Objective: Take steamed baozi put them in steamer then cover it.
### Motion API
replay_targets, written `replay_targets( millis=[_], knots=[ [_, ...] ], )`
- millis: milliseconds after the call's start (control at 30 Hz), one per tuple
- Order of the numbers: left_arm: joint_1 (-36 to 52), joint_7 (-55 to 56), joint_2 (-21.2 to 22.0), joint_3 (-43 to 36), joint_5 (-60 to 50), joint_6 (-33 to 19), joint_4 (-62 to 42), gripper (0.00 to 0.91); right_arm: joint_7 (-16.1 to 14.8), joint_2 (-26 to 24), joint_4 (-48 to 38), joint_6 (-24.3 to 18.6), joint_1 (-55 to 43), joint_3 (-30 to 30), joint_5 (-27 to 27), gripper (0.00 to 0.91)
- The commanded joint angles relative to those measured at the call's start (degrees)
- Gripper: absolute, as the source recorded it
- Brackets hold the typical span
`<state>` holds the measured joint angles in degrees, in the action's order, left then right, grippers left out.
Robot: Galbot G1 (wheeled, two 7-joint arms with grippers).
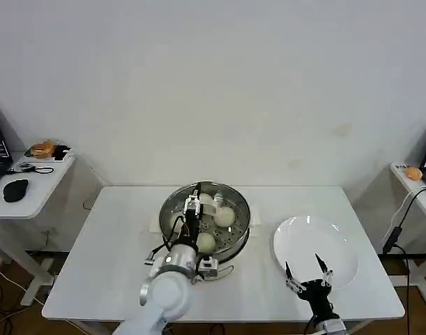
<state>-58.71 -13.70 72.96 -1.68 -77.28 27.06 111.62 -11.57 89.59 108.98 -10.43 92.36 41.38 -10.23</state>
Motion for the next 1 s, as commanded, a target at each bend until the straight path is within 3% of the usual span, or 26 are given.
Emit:
replay_targets(
  millis=[33, 167, 267, 367, 500, 600, 633, 733, 1000],
  knots=[
    [-7.6, 3.7, -4.7, 4.3, 8.4, -2.1, 10.5, 0.907, 0.0, -0.7, -0.1, 0.0, 0.3, 0.0, 0.5, 0.907],
    [-12.0, 6.4, -5.2, 7.8, 13.2, -4.5, 13.3, 0.907, 0.0, -2.1, 0.0, 0.0, 1.0, 0.0, 1.7, 0.907],
    [-16.8, 8.9, -2.8, 12.0, 13.7, -6.2, 14.6, 0.907, 0.0, -3.9, 0.4, 0.0, 2.1, 0.2, 4.6, 0.907],
    [-23.1, 15.5, 0.5, 16.3, 22.8, -7.5, 15.1, 0.907, 0.2, -6.5, 0.8, 0.0, 3.7, 0.6, 8.3, 0.907],
    [-29.0, 25.9, -0.6, 27.0, 61.1, -16.5, 11.4, 0.907, 0.5, -8.4, 2.1, 1.1, 4.6, -0.3, 11.7, 0.907],
    [-32.6, 30.6, 0.1, 31.2, 78.5, -20.6, 9.3, 0.907, 0.7, -9.1, 2.3, 1.1, 5.0, -0.1, 13.1, 0.907],
    [-33.6, 31.6, 0.0, 32.5, 83.0, -24.8, 7.6, 0.907, 0.8, -9.1, 2.3, 1.2, 5.0, -0.3, 12.9, 0.907],
    [-35.5, 32.3, 1.1, 34.2, 86.9, -34.7, 4.5, 0.907, 0.7, -9.3, 1.8, 1.1, 5.4, -0.5, 12.6, 0.907],
    [-40.4, 31.4, 2.9, 34.3, 87.7, -33.3, 5.6, 0.907, 0.5, -9.5, 2.3, 1.0, 6.5, -0.8, 12.7, 0.907]
  ],
)
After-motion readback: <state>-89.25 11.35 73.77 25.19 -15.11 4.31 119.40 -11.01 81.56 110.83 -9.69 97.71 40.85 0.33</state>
